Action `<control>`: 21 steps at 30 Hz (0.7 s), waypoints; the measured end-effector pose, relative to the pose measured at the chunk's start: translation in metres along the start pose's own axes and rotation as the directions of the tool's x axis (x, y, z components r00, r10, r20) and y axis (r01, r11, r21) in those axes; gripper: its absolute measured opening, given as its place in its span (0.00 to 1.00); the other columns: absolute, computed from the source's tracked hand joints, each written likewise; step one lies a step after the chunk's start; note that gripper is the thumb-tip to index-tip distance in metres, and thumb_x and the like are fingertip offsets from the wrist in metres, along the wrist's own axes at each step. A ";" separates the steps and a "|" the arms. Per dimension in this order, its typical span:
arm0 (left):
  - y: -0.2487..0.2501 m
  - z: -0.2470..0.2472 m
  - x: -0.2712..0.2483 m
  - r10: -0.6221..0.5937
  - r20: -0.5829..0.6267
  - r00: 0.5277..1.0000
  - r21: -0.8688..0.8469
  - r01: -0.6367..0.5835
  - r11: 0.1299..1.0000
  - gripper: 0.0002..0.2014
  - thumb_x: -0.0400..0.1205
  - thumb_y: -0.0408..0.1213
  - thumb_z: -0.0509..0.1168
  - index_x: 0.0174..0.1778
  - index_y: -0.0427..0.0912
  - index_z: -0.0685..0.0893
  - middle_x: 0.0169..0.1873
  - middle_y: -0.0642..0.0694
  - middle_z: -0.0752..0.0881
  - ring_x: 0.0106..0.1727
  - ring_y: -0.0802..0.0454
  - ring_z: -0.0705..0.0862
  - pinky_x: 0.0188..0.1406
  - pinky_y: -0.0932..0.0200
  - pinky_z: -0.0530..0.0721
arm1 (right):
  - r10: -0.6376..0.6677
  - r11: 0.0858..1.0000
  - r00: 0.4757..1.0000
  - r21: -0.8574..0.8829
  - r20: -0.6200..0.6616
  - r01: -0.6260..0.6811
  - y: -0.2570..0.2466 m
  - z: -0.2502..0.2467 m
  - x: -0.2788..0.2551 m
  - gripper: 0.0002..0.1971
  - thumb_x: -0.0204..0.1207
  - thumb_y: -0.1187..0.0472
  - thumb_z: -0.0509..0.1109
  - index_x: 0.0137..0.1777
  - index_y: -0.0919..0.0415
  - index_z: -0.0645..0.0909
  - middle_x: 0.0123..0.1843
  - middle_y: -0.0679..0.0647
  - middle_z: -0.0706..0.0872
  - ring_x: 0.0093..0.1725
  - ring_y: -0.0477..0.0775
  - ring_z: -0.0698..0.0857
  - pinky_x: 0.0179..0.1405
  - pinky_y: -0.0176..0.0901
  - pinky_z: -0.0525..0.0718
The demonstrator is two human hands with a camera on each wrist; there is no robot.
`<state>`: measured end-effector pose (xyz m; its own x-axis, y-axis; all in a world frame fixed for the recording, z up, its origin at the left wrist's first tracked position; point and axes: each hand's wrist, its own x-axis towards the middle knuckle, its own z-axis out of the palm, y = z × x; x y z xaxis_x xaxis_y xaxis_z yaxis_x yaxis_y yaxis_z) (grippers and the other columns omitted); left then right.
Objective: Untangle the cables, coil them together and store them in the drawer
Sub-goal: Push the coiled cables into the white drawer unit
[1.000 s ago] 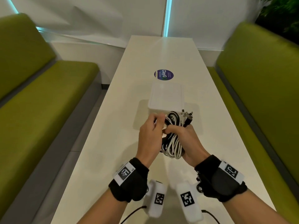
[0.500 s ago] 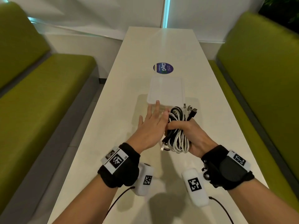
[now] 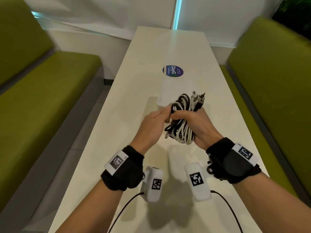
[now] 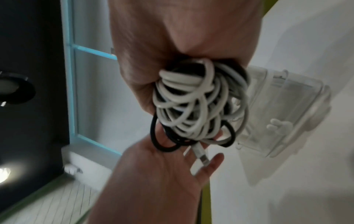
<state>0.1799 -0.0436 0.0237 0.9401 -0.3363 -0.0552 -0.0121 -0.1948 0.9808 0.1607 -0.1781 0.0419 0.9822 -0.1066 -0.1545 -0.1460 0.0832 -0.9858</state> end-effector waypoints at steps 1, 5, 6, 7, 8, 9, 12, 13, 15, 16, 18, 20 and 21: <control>0.001 0.000 0.001 -0.031 0.027 0.999 -0.059 0.032 0.998 0.20 0.90 0.53 0.49 0.53 0.57 0.88 0.48 0.57 0.90 0.52 0.62 0.87 0.47 0.69 0.80 | -0.017 1.000 1.000 -0.017 -0.004 0.016 0.003 0.002 -0.001 0.06 0.67 0.75 0.73 0.41 0.66 0.85 0.41 0.72 0.87 0.45 0.70 0.90 0.43 0.69 0.90; 0.000 -0.002 0.001 -0.125 0.098 0.987 -0.272 0.148 0.951 0.18 0.89 0.50 0.52 0.75 0.62 0.75 0.61 0.63 0.85 0.64 0.63 0.81 0.59 0.59 0.80 | -0.026 0.999 0.999 -0.040 0.026 0.027 0.008 0.005 -0.008 0.05 0.69 0.77 0.72 0.44 0.72 0.84 0.38 0.66 0.86 0.39 0.66 0.88 0.40 0.63 0.90; -0.002 -0.002 0.001 -0.121 0.112 0.986 -0.285 0.148 0.947 0.19 0.89 0.48 0.53 0.77 0.64 0.72 0.64 0.65 0.83 0.66 0.64 0.79 0.64 0.54 0.79 | -0.018 0.999 0.999 -0.031 0.050 0.019 0.009 0.005 -0.011 0.06 0.70 0.77 0.71 0.46 0.73 0.84 0.38 0.65 0.87 0.38 0.63 0.88 0.38 0.59 0.89; -0.004 -0.002 0.001 -0.121 0.128 0.984 -0.304 0.155 0.940 0.20 0.89 0.45 0.53 0.77 0.64 0.72 0.66 0.65 0.82 0.68 0.63 0.78 0.67 0.51 0.77 | -0.012 1.000 0.997 -0.010 0.075 0.013 0.010 0.004 -0.012 0.07 0.71 0.78 0.70 0.48 0.72 0.84 0.40 0.64 0.88 0.38 0.61 0.88 0.37 0.56 0.88; -0.005 -0.002 0.001 -0.131 0.140 0.981 -0.337 0.172 0.926 0.21 0.88 0.43 0.54 0.76 0.64 0.73 0.66 0.66 0.82 0.68 0.61 0.78 0.68 0.48 0.76 | -0.011 1.000 0.996 0.022 0.093 0.009 0.012 0.003 -0.013 0.09 0.72 0.78 0.70 0.50 0.70 0.85 0.41 0.63 0.88 0.39 0.61 0.89 0.38 0.56 0.88; -0.005 -0.002 0.002 -0.146 0.146 0.978 -0.384 0.192 0.903 0.21 0.87 0.41 0.54 0.76 0.63 0.74 0.65 0.65 0.83 0.67 0.58 0.79 0.69 0.46 0.75 | -0.012 0.999 0.994 0.054 0.104 0.006 0.014 0.003 -0.014 0.12 0.71 0.79 0.70 0.51 0.67 0.85 0.42 0.63 0.89 0.41 0.62 0.89 0.40 0.58 0.89; -0.007 -0.002 0.004 -0.172 0.149 0.974 -0.449 0.222 0.866 0.24 0.84 0.39 0.58 0.76 0.63 0.73 0.60 0.65 0.86 0.61 0.54 0.81 0.66 0.47 0.77 | -0.027 0.999 0.994 0.038 0.108 0.023 0.015 0.001 -0.014 0.14 0.70 0.77 0.72 0.50 0.62 0.87 0.43 0.63 0.89 0.43 0.63 0.89 0.44 0.64 0.90; -0.008 -0.003 0.004 -0.168 0.149 0.975 -0.412 0.215 0.886 0.24 0.84 0.41 0.60 0.76 0.64 0.73 0.60 0.66 0.86 0.63 0.55 0.81 0.65 0.48 0.77 | -0.040 0.999 0.995 -0.029 0.095 0.043 0.014 -0.002 -0.014 0.12 0.69 0.77 0.72 0.48 0.64 0.87 0.42 0.62 0.89 0.42 0.60 0.89 0.44 0.62 0.90; -0.012 -0.004 0.004 -0.159 0.117 0.980 -0.284 0.186 0.941 0.21 0.83 0.46 0.63 0.74 0.62 0.76 0.60 0.62 0.87 0.63 0.54 0.83 0.62 0.52 0.77 | -0.062 0.987 0.997 -0.145 0.049 0.068 0.008 -0.006 -0.010 0.07 0.69 0.78 0.72 0.43 0.69 0.86 0.38 0.61 0.88 0.37 0.56 0.88 0.39 0.54 0.88; -0.015 -0.003 0.003 -0.160 0.079 0.984 -0.213 0.173 0.962 0.18 0.83 0.46 0.64 0.70 0.60 0.81 0.59 0.58 0.88 0.61 0.52 0.84 0.58 0.55 0.77 | -0.072 0.981 0.997 -0.179 0.017 0.073 0.006 -0.009 -0.006 0.05 0.68 0.78 0.72 0.41 0.71 0.84 0.35 0.61 0.87 0.35 0.55 0.87 0.36 0.53 0.88; -0.026 0.003 0.004 -0.152 -0.002 0.988 -0.042 0.152 0.987 0.12 0.83 0.42 0.64 0.60 0.54 0.88 0.56 0.55 0.89 0.58 0.52 0.85 0.49 0.64 0.76 | -0.094 0.971 0.994 -0.225 -0.056 0.079 0.002 -0.016 0.006 0.05 0.66 0.78 0.73 0.38 0.72 0.80 0.33 0.61 0.82 0.33 0.58 0.84 0.35 0.60 0.87; -0.041 0.010 0.008 -0.107 -0.008 0.994 0.253 0.105 0.962 0.12 0.84 0.37 0.62 0.56 0.51 0.90 0.58 0.56 0.87 0.58 0.55 0.84 0.49 0.65 0.78 | -0.086 0.969 0.990 -0.242 -0.109 0.057 -0.002 -0.020 0.018 0.07 0.65 0.77 0.73 0.38 0.68 0.80 0.33 0.62 0.80 0.34 0.60 0.83 0.38 0.65 0.88; -0.047 0.014 0.010 -0.073 0.022 0.997 0.411 0.058 0.910 0.13 0.83 0.35 0.62 0.55 0.50 0.90 0.61 0.55 0.86 0.60 0.55 0.83 0.54 0.63 0.79 | -0.076 0.971 0.989 -0.234 -0.124 0.045 -0.004 -0.022 0.024 0.08 0.65 0.77 0.73 0.38 0.66 0.80 0.33 0.61 0.80 0.34 0.61 0.84 0.40 0.66 0.88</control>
<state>0.1852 -0.0505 -0.0258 0.9306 -0.3416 -0.1313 -0.0965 -0.5751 0.8124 0.1820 -0.2030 0.0405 0.9683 -0.2343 -0.0865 -0.1253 -0.1562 -0.9797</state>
